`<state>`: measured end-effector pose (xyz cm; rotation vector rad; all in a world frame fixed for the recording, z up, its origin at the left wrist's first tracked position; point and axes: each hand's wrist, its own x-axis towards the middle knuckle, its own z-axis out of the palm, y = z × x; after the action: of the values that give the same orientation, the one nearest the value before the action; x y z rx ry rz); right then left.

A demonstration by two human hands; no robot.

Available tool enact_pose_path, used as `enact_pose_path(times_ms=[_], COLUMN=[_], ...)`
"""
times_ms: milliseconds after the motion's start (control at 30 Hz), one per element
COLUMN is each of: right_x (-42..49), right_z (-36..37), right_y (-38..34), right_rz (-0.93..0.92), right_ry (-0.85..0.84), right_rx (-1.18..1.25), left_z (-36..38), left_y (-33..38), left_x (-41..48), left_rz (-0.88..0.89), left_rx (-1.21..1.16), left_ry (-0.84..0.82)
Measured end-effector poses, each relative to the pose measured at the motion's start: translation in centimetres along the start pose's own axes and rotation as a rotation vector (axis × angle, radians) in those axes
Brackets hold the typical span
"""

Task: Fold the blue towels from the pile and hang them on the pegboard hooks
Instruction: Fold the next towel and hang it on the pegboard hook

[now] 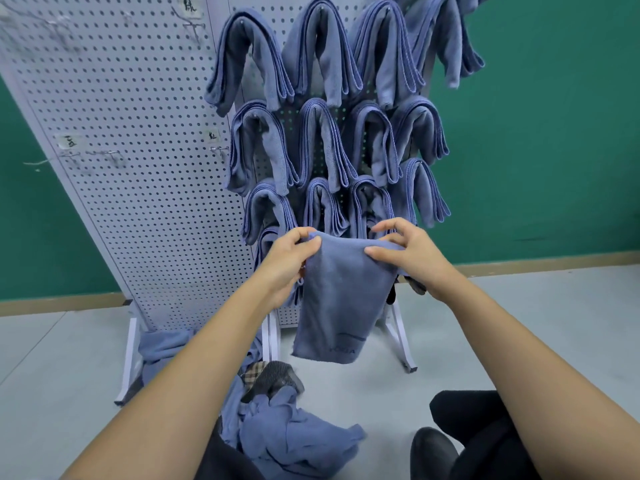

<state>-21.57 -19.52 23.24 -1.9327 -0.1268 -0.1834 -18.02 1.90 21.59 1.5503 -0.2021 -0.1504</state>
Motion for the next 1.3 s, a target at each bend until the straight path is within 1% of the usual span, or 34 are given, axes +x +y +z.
enact_pose_path(times_ms=[100, 167, 233, 300, 400, 500, 600, 700, 833, 867, 933, 967, 1033, 1133, 1200, 1300], right_x=[-0.5, -0.3, 0.0, 0.2, 0.4, 0.5, 0.4, 0.0, 0.0, 0.1, 0.4, 0.6, 0.9, 1.4, 1.9, 2.4], right_z=[-0.1, -0.1, 0.1, 0.4, 0.7, 0.4, -0.5, -1.4, -3.4, -4.0, -5.2, -5.9, -6.9, -8.3, -8.9, -8.9], right_y=[0.0, 0.1, -0.1, -0.8, -2.9, -5.7, -8.3, -10.7, -14.1, -14.8, -15.7, -15.7, -14.9, -12.3, -9.9, -6.4], right_rz=[-0.066, -0.078, -0.089, -0.097, -0.094, -0.095, -0.099, -0.120, -0.185, -0.202, -0.221, -0.218, -0.197, -0.107, 0.021, 0.242], right_ry=[-0.085, -0.163, -0.226, -0.229, -0.213, -0.244, -0.239, -0.205, -0.099, -0.072, -0.004, 0.038, 0.102, 0.157, 0.178, 0.113], right_rx=[-0.229, -0.402, -0.524, -0.544, -0.549, -0.550, -0.486, -0.394, -0.290, -0.242, -0.143, -0.096, -0.011, 0.076, 0.116, 0.281], left_z=[1.4, 2.0, 2.1, 2.0, 1.8, 1.8, 1.9, 2.0, 2.6, 2.6, 2.3, 2.0, 1.2, -0.6, -2.0, -4.8], left_y=[-0.2, -0.3, -0.2, 0.1, 0.3, -0.6, -2.4, -4.3, -4.6, -4.6, -4.4, -4.1, -3.4, -1.1, 1.1, 3.6], left_x=[-0.1, -0.1, 0.0, 0.3, 0.3, -0.4, -1.9, -3.4, -5.2, -5.5, -5.8, -5.8, -5.4, -4.2, -3.6, -2.6], left_rz=[0.010, 0.007, -0.006, -0.031, -0.058, -0.101, -0.194, -0.314, -0.503, -0.565, -0.647, -0.648, -0.587, -0.483, -0.439, -0.384], left_rx=[0.051, 0.063, 0.079, 0.062, -0.014, -0.098, -0.205, -0.326, -0.392, -0.489, -0.763, -0.842, -0.880, -0.756, -0.689, -0.595], left_ry=[-0.100, -0.170, -0.194, -0.161, -0.056, 0.006, 0.031, 0.005, -0.015, -0.045, -0.088, -0.078, -0.026, -0.017, -0.012, 0.034])
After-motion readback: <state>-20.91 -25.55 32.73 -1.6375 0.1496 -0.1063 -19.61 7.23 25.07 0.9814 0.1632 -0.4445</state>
